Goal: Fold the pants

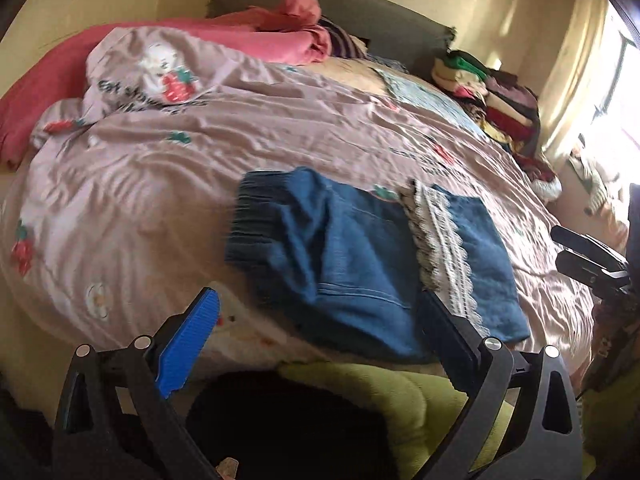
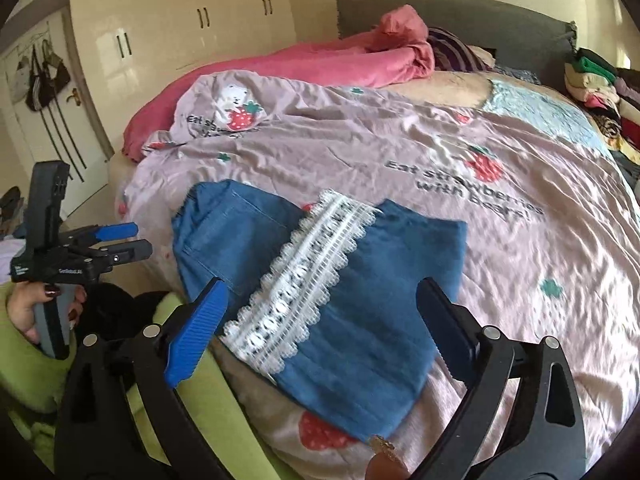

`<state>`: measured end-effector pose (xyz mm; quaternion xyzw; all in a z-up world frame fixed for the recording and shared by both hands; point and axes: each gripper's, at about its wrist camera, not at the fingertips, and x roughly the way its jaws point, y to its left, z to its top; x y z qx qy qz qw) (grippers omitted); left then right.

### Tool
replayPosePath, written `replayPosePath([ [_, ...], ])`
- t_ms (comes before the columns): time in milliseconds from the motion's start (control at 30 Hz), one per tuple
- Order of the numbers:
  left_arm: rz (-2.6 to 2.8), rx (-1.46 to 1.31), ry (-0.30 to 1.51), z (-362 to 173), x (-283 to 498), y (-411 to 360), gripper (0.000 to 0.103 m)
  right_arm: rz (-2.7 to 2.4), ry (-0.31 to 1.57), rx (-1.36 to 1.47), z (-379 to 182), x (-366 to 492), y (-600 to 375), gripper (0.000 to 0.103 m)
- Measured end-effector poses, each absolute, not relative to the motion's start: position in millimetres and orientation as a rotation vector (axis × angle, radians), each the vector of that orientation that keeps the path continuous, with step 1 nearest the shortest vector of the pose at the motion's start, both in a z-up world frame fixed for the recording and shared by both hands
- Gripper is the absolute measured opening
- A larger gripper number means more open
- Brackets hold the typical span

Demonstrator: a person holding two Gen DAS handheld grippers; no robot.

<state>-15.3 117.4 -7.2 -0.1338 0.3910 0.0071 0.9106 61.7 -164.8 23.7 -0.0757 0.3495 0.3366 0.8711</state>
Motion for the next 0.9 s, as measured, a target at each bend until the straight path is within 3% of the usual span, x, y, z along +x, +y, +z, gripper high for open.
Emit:
replayPosePath([
  [900, -0.061, -0.458, 0.837, -55, 9, 141, 0.094, 0.984, 0.856, -0.339, 10, 116, 8, 0.091],
])
